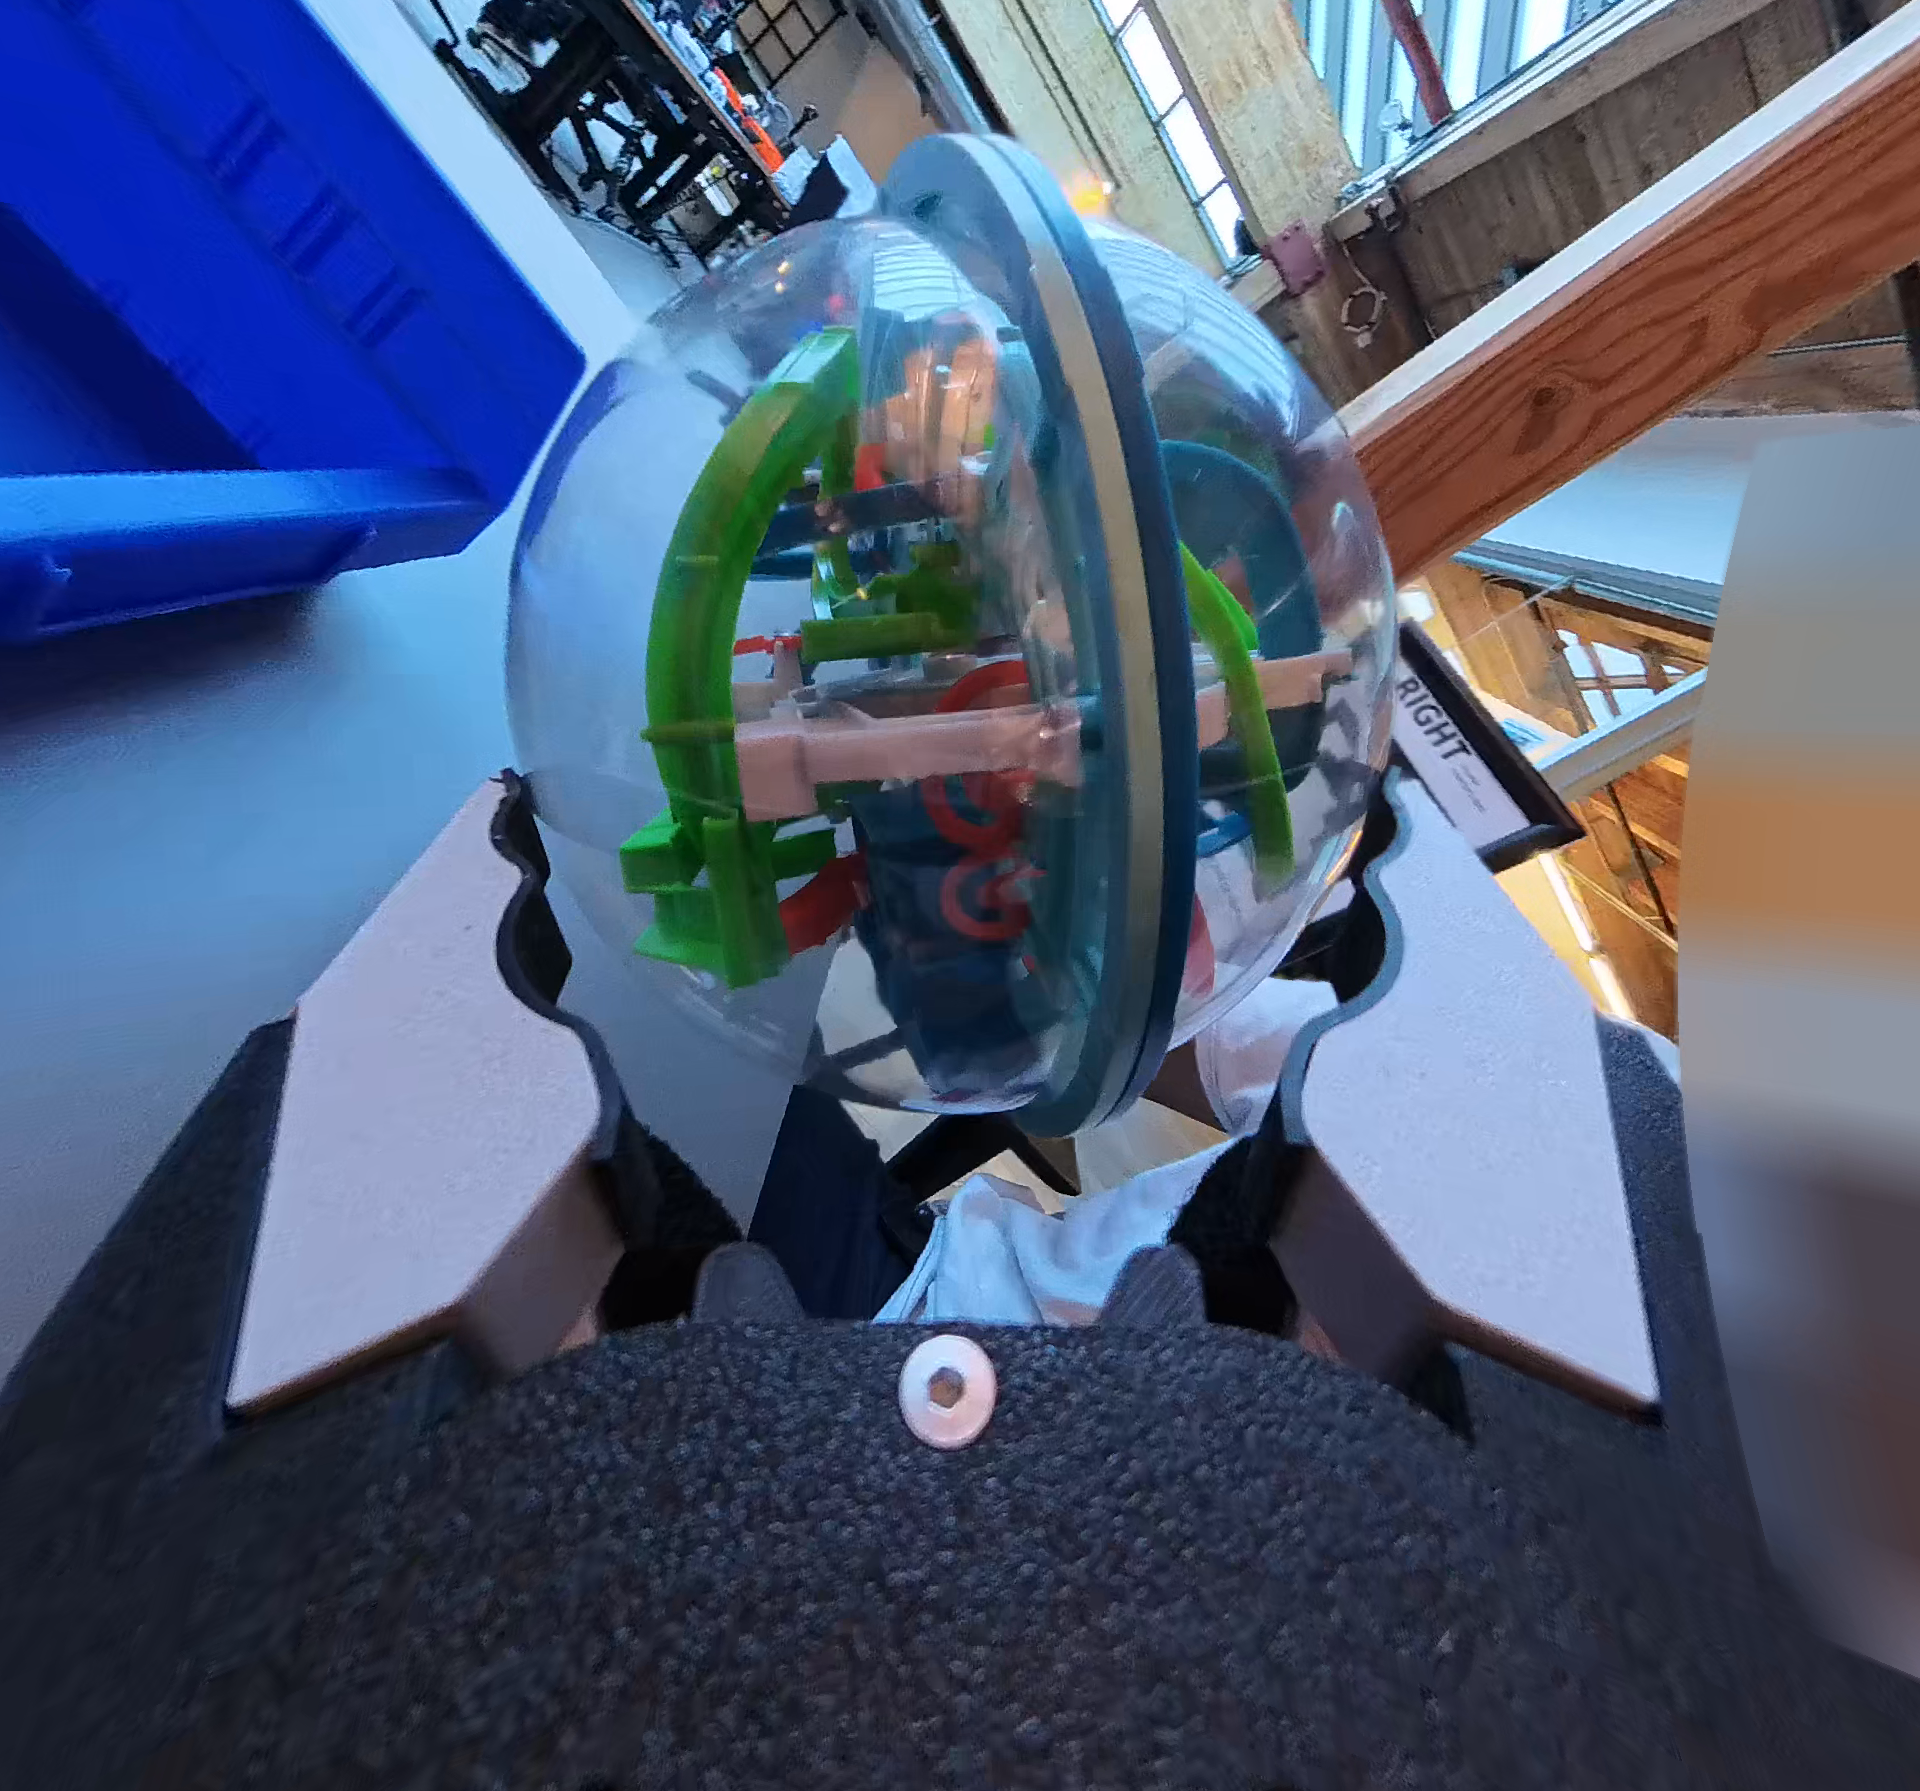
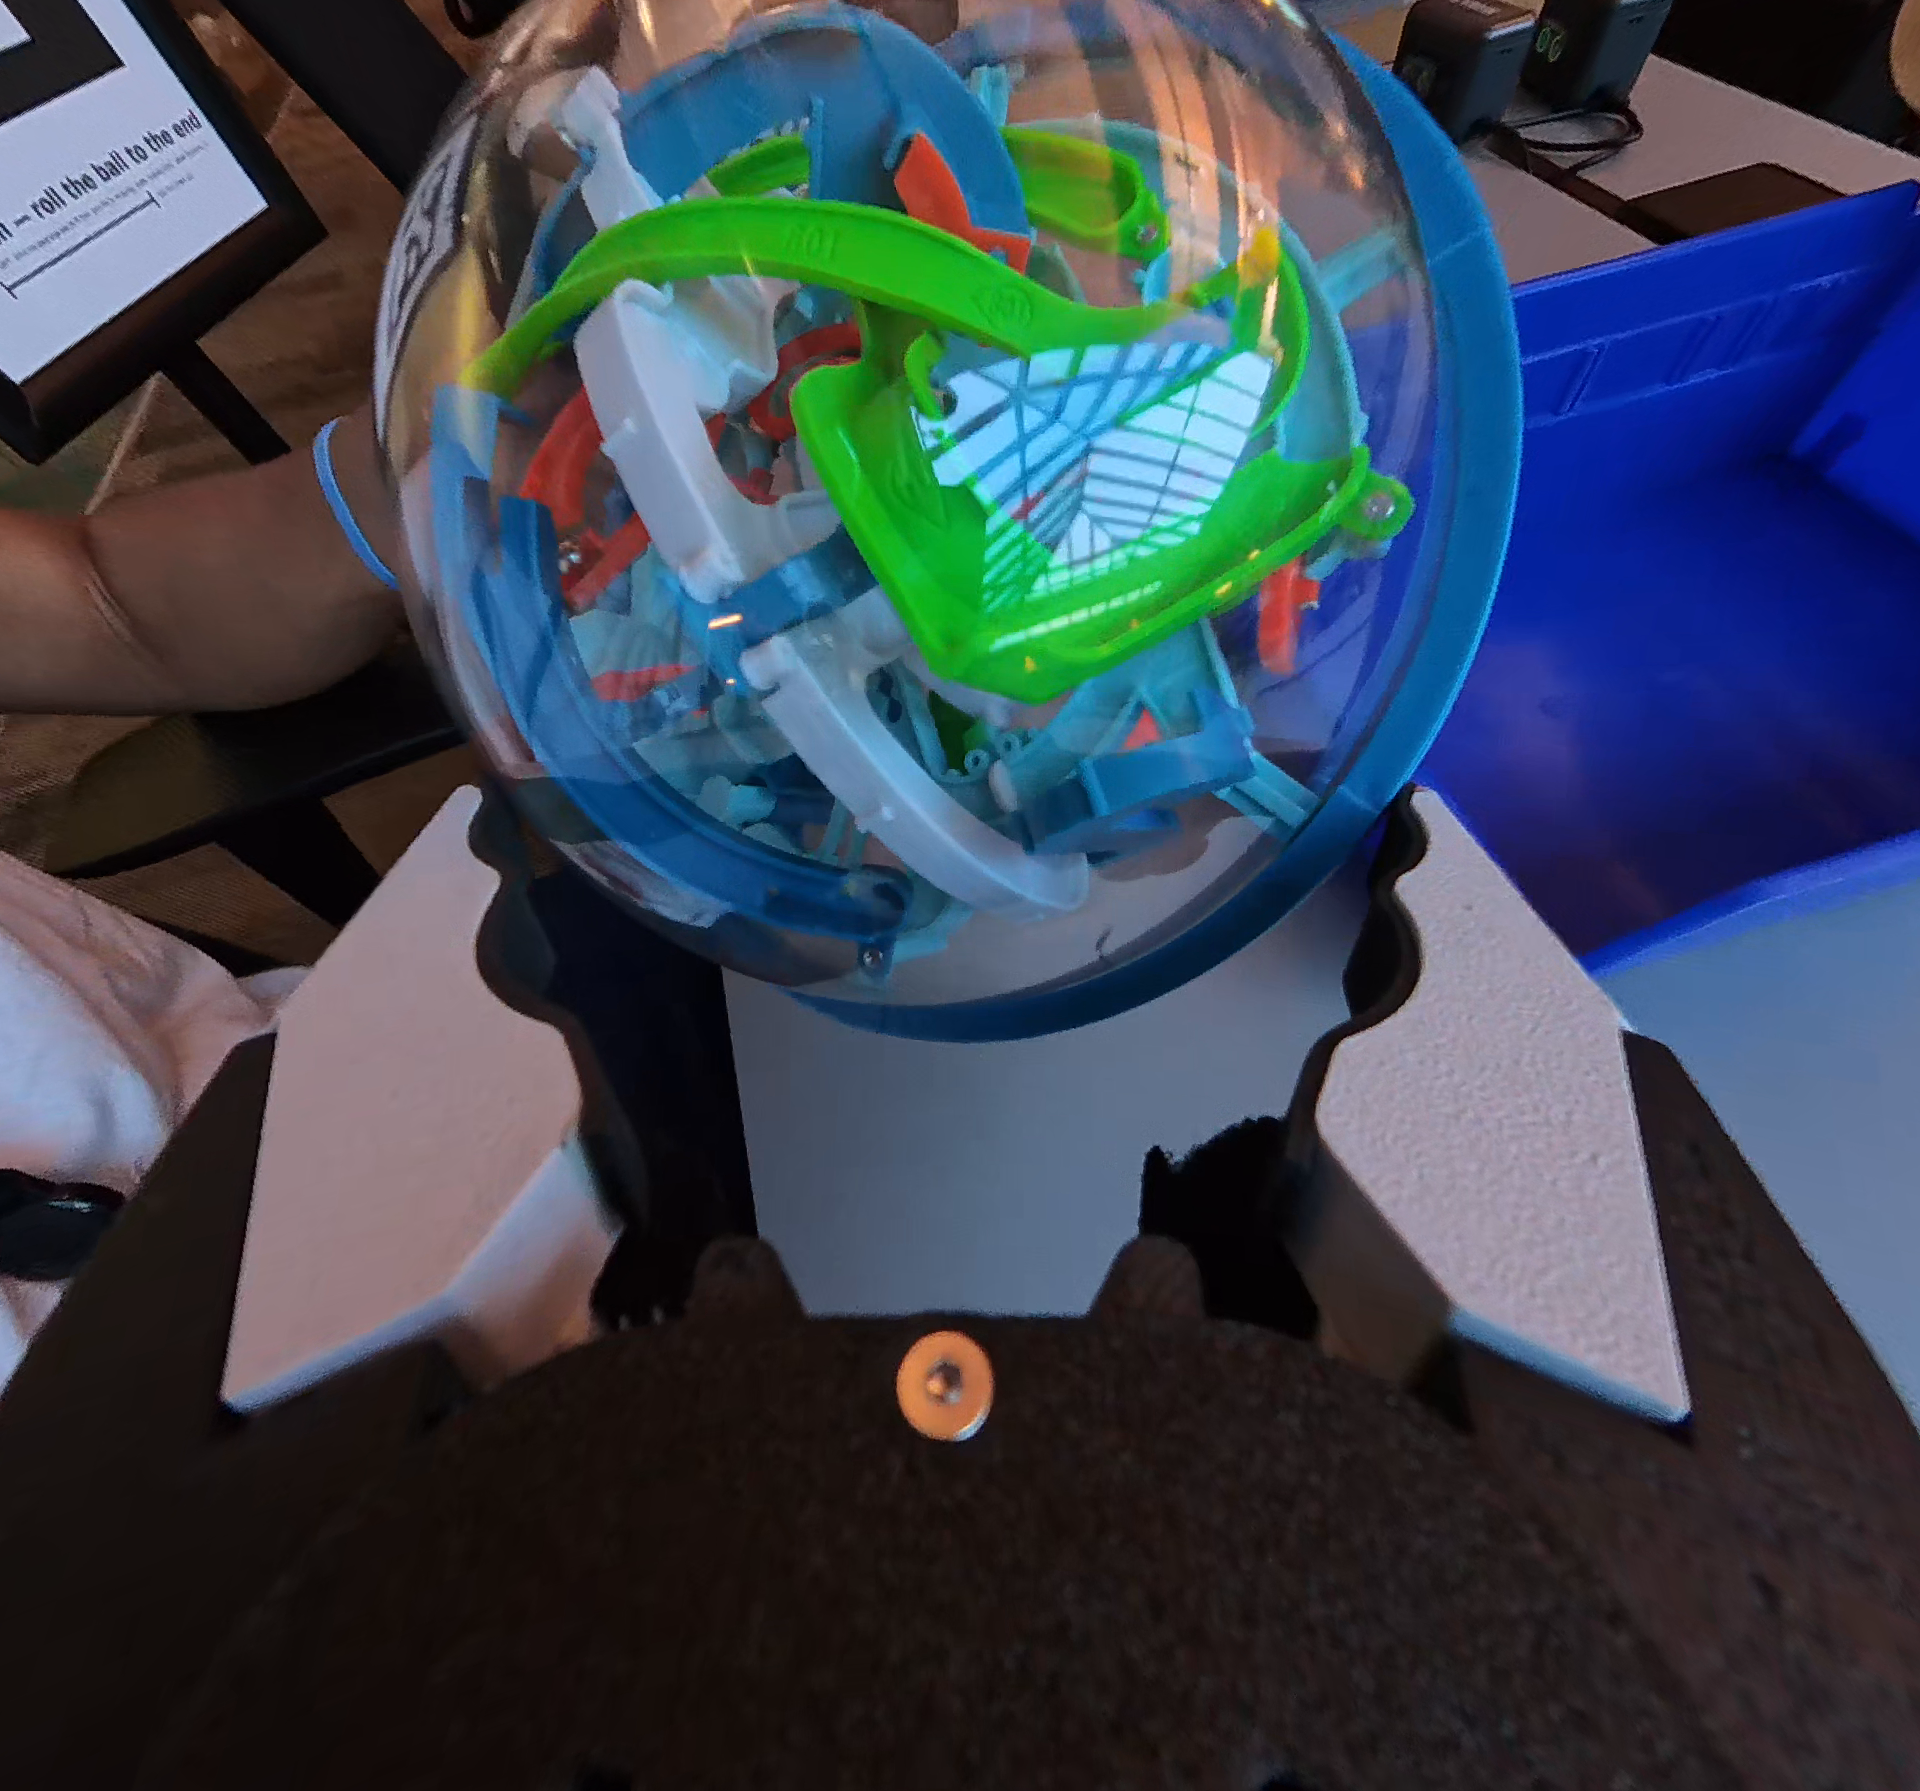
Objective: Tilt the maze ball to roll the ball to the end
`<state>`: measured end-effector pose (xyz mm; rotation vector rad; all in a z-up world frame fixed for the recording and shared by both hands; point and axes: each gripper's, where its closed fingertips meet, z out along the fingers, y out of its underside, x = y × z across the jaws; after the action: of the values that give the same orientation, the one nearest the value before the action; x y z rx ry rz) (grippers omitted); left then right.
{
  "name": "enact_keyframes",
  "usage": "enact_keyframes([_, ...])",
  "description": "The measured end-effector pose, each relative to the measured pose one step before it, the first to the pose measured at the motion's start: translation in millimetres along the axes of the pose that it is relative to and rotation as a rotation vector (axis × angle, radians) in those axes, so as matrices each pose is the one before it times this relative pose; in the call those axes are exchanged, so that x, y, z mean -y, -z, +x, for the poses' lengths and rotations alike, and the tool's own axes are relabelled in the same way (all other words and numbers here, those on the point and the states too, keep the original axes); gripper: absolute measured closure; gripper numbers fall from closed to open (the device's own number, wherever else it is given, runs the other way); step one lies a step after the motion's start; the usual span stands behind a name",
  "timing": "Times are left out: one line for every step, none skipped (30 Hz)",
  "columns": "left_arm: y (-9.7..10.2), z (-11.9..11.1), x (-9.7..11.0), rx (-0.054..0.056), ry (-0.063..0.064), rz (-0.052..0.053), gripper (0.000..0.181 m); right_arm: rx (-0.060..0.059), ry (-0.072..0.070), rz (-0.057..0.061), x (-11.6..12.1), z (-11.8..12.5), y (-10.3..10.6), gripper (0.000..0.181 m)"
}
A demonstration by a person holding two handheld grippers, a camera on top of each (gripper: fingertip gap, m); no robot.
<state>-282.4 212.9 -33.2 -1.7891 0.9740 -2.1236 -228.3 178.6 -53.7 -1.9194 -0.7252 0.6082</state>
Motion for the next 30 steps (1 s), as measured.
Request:
enact_keyframes([0.35, -0.29, 0.58, 0.023, -0.0018, -0.0049, 0.033, 0.007, -0.008, 0.006, -1.96, 0.35, -1.54, 0.026])
enact_keyframes([0.44, -0.53, 0.5, 0.0255, -0.0011, -0.0073, 0.033, 0.0099, -0.0109, 0.0091, -2.01, 0.26, -1.93, 0.026])
enact_keyframes([0.52, -0.55, 0.34, 0.0262, -0.0039, -0.0071, 0.033, 0.0097, -0.008, 0.0128, -1.98, 0.45, -2.04, 0.026])
enact_keyframes([0.52, -0.44, 0.21, 0.0251, -0.0039, -0.0085, 0.034, 0.0084, -0.005, 0.0121, -1.99, 0.31, -2.06, 0.026])
enact_keyframes([0.64, -0.44, 0.06, 0.0229, 0.0032, -0.009, 0.033, 0.0115, -0.0129, 0.0134, -1.56, -0.25, -1.98, 0.026])
enact_keyframes([0.72, -0.27, 0.14, 0.02, 0.0079, -0.0064, 0.033, 0.0119, -0.0157, 0.0163, -0.82, -0.31, -1.74, 0.026])
enact_keyframes([0.64, -0.02, 0.18, 0.0164, 0.0098, -0.0048, 0.033, 0.0103, -0.0142, 0.0218, -0.03, -0.56, -1.45, 0.025])
enact_keyframes([0.66, -0.04, -0.12, 0.0138, 0.0139, -0.0049, 0.033, 0.0112, -0.0177, 0.0192, -0.15, -0.78, -1.11, 0.027])
enact_keyframes([0.55, 0.03, -0.2, 0.012, 0.016, -0.0038, 0.033, 0.0118, -0.0177, 0.0168, 0.12, -0.71, -0.9, 0.027])
enact_keyframes([0.29, -0.12, -0.3, 0.0107, 0.0174, -0.0016, 0.033, 0.0119, -0.0184, 0.019, 0.2, -0.58, -0.62, 0.027])
enact_keyframes([0.27, -0.64, -0.17, 0.0121, 0.0191, 0.0001, 0.033, 0.0119, -0.0212, 0.0151, -0.34, -0.35, -0.86, 0.027])
enact_keyframes([0.02, -1.58, -0.04, 0.0171, 0.0199, 0.0, 0.033, 0.0134, -0.0242, 0.0115, -1.56, 0.32, -1.28, 0.027])
enact_keyframes([0.04, -2.19, 0.02, 0.0247, 0.0177, -0.0009, 0.033, 0.0153, -0.027, 0.0091, -3.0, 0.76, -2.03, 0.027])
enact_keyframes([-0.23, -2.52, 0.46, 0.0324, 0.0103, 0.0014, 0.033, 0.0139, -0.0248, 0.0025, -4.42, 1.24, -2.57, 0.027])
enact_keyframes([-0.32, -2.31, 0.54, 0.0372, 0.0021, 0.002, 0.033, 0.0144, -0.0241, -0.0025, -5.05, 1.19, -2.75, 0.027])
enact_keyframes([0.23, -1.68, -0.75, 0.0364, -0.0092, -0.0089, 0.033, 0.0167, -0.0152, -0.007, -5.27, 0.31, -2.79, 0.028])
enact_keyframes([1.04, -1.28, -1.81, 0.029, -0.0181, -0.0187, 0.033, 0.009, 0.005, -0.0135, -5.36, -0.3, -3.19, 0.028])
enact_keyframes([1.45, -1.38, -1.75, 0.0194, -0.0069, -0.012, 0.033, 0.0049, 0.0022, -0.0141, -4.25, -0.58, -3.16, 0.028])
enact_keyframes([1.26, -0.57, -0.91, 0.0141, 0.0073, -0.0028, 0.033, 0.0134, -0.0173, -0.0001, -1.38, -1.33, -2.04, 0.027])
enact_keyframes([1.07, 0.97, -0.16, 0.0125, 0.0007, 0.0004, 0.033, 0.0116, -0.0052, 0.0136, 0.84, -1.04, -0.76, 0.027])
enact_keyframes([0.76, 2.52, 0.12, 0.0119, -0.014, 0.0002, 0.033, 0.0041, 0.0133, 0.0153, 1.46, -0.96, 0.19, 0.027])
enact_keyframes([0.45, 2.8, -0.37, 0.0092, -0.0142, -0.0056, 0.033, 0.0028, 0.0119, 0.0044, 0.6, -1.37, 0.6, 0.027])
enact_keyframes([0.21, 2.19, -0.86, 0.0029, -0.0046, -0.0115, 0.033, 0.0022, 0.004, -0.0059, 0.12, -1.59, 1.09, 0.027])
enact_keyframes([-0.17, 1.66, -0.74, -0.0055, 0.0045, -0.0112, 0.033, -0.0007, 0.0007, -0.0037, 0.82, -1.22, 1.61, 0.027])
enact_keyframes([-0.61, 0.91, -0.4, -0.0133, 0.0155, -0.0077, 0.033, -0.0007, -0.0076, 0.004, 1.89, -0.76, 2.21, 0.027])
enact_keyframes([-1.13, 0.06, 0.03, -0.0187, 0.0267, -0.0059, 0.033, 0.0004, -0.0171, 0.0093, 2.64, -0.34, 2.47, 0.028])
enact_keyframes([-1.32, -0.68, 0.14, -0.0191, 0.0316, -0.0065, 0.033, 0.0001, -0.0205, 0.012, 2.39, 0.28, 2.06, 0.027])
enact_keyframes([-1.22, -1.46, 0.46, -0.0113, 0.0302, -0.0063, 0.033, 0.0027, -0.0241, 0.011, 1.53, 0.7, 1.32, 0.028])
enact_keyframes([-0.94, -2.1, 0.9, 0.0031, 0.0214, -0.0041, 0.033, 0.0053, -0.0263, 0.0037, -0.79, 1.32, -0.34, 0.028])
enact_keyframes([-0.6, -2.27, 1.15, 0.0172, 0.007, -0.0022, 0.033, 0.0033, -0.0167, -0.0051, -2.97, 1.45, -1.85, 0.028])
